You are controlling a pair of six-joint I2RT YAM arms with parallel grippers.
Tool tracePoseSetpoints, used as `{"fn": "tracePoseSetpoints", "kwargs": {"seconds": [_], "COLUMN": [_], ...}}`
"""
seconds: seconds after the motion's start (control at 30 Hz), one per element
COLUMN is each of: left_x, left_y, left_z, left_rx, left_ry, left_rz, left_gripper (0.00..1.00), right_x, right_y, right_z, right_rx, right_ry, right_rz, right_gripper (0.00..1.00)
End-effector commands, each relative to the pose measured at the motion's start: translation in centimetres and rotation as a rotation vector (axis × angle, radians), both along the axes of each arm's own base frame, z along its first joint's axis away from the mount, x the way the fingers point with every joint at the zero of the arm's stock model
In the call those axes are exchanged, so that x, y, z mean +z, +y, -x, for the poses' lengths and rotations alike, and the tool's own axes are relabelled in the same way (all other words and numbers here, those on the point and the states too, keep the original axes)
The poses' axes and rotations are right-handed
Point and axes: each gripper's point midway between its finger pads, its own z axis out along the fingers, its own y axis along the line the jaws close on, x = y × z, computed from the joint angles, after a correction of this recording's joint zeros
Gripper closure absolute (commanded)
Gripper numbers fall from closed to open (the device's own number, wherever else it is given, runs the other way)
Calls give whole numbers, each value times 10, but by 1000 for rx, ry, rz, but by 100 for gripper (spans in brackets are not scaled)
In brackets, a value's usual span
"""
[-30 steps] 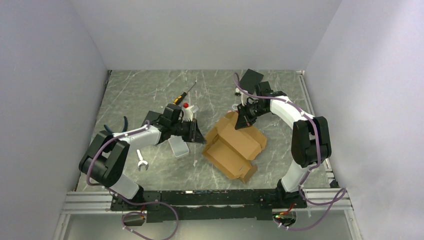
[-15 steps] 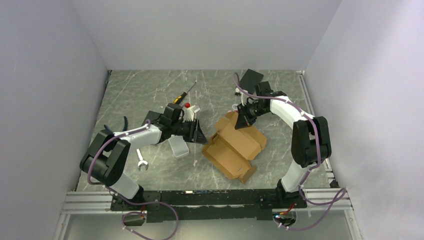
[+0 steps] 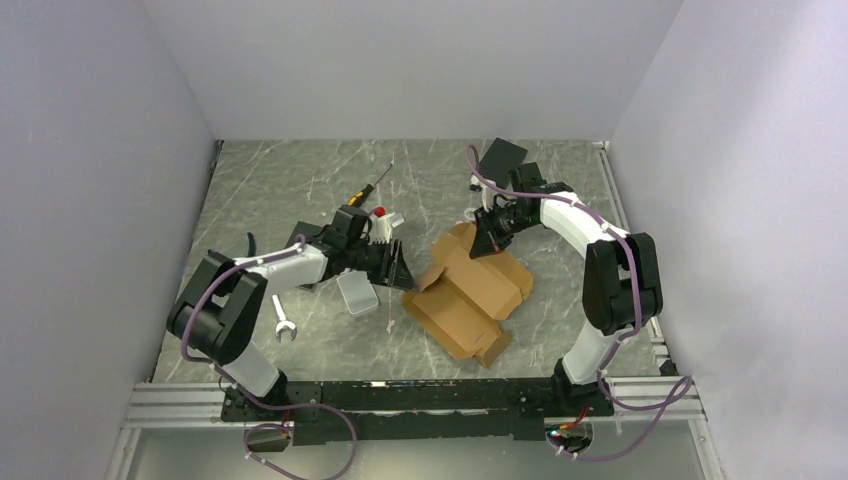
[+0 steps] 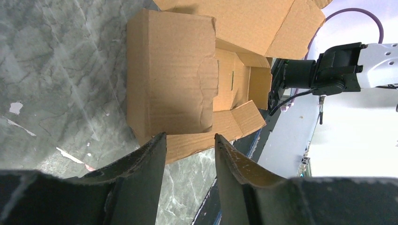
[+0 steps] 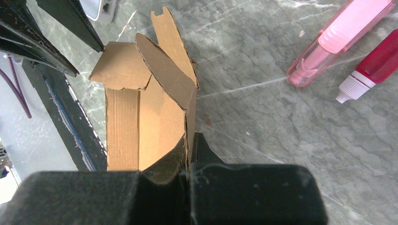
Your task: Fold the paper box
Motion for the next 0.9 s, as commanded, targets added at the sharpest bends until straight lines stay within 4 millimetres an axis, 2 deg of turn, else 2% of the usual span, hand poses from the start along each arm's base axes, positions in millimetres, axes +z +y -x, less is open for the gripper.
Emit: {"fn": "tracePoseSetpoints", "kwargs": {"seconds": [0.0, 0.27, 0.43, 0.57, 0.67, 0.87], "left_x": [17, 36, 39, 25, 15, -9], "left_y": [0, 15, 31, 42, 43, 28], "left_z": [-3, -4, 2, 23, 39, 55], "left_rx": [-2, 82, 197, 273, 298, 302], "left_ry": [-66, -145, -170, -100, -20, 54], "left_rz": [26, 21, 10, 44, 74, 50], "left_gripper": [52, 50, 50, 57, 66, 71], "right_x": [6, 6, 7, 7, 6, 7], "right_y": [4, 4, 4, 5, 5, 6], "right_z": [-9, -9, -9, -9, -9, -8], "right_rx": [13, 16, 16, 17, 18, 20], "right_ry": [-68, -69, -70, -68, -69, -72], "right_rz": [-13, -13, -14, -15, -13, -12], "right_gripper": [100, 100, 100, 100, 100, 100]}}
